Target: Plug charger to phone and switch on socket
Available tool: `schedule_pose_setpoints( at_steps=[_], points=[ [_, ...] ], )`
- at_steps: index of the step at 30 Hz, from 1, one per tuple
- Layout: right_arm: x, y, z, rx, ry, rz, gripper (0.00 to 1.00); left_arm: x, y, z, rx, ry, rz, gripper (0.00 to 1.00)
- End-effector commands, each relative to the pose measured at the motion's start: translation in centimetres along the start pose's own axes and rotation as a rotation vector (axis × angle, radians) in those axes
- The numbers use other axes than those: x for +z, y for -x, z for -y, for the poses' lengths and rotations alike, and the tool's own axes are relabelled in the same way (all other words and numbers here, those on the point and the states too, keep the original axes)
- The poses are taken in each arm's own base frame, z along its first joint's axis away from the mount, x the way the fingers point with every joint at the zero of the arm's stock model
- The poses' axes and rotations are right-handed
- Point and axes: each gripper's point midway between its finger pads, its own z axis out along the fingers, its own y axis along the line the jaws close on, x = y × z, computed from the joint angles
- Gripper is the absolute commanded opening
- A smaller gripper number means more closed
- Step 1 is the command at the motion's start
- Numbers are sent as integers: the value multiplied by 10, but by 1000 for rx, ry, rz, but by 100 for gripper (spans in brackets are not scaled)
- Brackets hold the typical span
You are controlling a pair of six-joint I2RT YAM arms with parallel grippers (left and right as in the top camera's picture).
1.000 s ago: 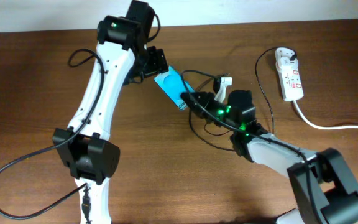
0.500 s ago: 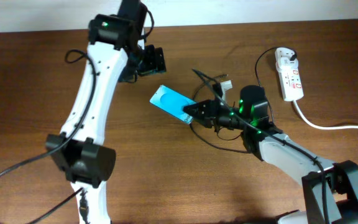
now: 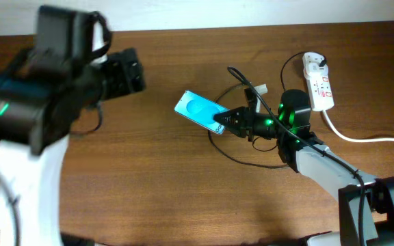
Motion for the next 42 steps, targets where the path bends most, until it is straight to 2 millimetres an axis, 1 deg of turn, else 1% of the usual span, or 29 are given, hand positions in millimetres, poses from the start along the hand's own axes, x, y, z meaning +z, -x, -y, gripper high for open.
schedule_pose_setpoints(
  at_steps=[1,2,3,4,6,7,8,10,12,14,17,18,20,22,23,25,26,28,30,32,34,36,40,42],
  points=[
    [-4,-2,-14,-48,26,-15,4,-44,-3,-25,-42,73,121,86],
    [-5,-3,-12,-20,19,-18,4,-48,-11,-35,-83,103,135,86],
    [-5,-3,-11,-12,17,-21,4,-48,-17,-38,-92,95,149,87],
    [-6,-4,-11,-10,18,-25,4,-43,-22,-40,-107,86,165,88],
    [-6,-5,-11,-10,20,-30,4,-28,-35,-46,-141,59,204,91],
    [-6,-5,-11,-10,21,-32,4,-16,-47,-47,-168,27,222,93],
    [-6,-5,-11,-10,22,-34,4,1,-60,-46,-189,-31,238,94],
    [-6,-5,-11,-10,22,-34,4,21,-77,-48,-231,-79,248,95],
    [-6,-5,-11,-9,21,-33,4,42,-96,-52,-305,-94,220,95],
    [-6,-5,-11,17,20,-31,4,67,-116,-48,-361,-139,148,95],
    [-6,-4,-11,17,18,-26,4,75,-120,-45,-469,-151,104,96],
    [-6,-4,-11,17,18,-25,4,76,-121,-44,-520,-171,82,96],
    [-6,-4,-11,17,18,-26,4,75,-122,-38,-556,-248,29,94],
    [-7,-2,-10,18,18,-19,4,79,-123,-44,-609,-312,-14,95],
    [-10,1,-10,19,17,-10,4,84,-124,-49,-644,-361,-37,94],
    [-14,4,-9,22,19,0,4,91,-129,-48,-664,-475,-78,93],
    [-16,6,-9,23,18,7,4,96,-132,-49,-667,-503,-86,94],
    [-19,9,-8,25,17,18,4,110,-145,-54,-715,-534,-116,94],
    [-19,9,-8,45,17,19,4,120,-154,-51,-703,-596,-124,94],
    [-19,12,-7,92,13,31,4,125,-154,-50,-708,-632,-105,94],
    [-19,16,-5,132,3,57,4,124,-146,-47,-705,-683,-69,95],
    [-14,16,-4,171,-6,69,4,123,-139,-45,-712,-708,-42,95],
    [11,6,-7,221,-23,80,4,120,-131,-44,-706,-726,-14,95],
    [24,7,-23,188,15,114,4,117,-127,-43,-699,-738,2,95]
  ],
)
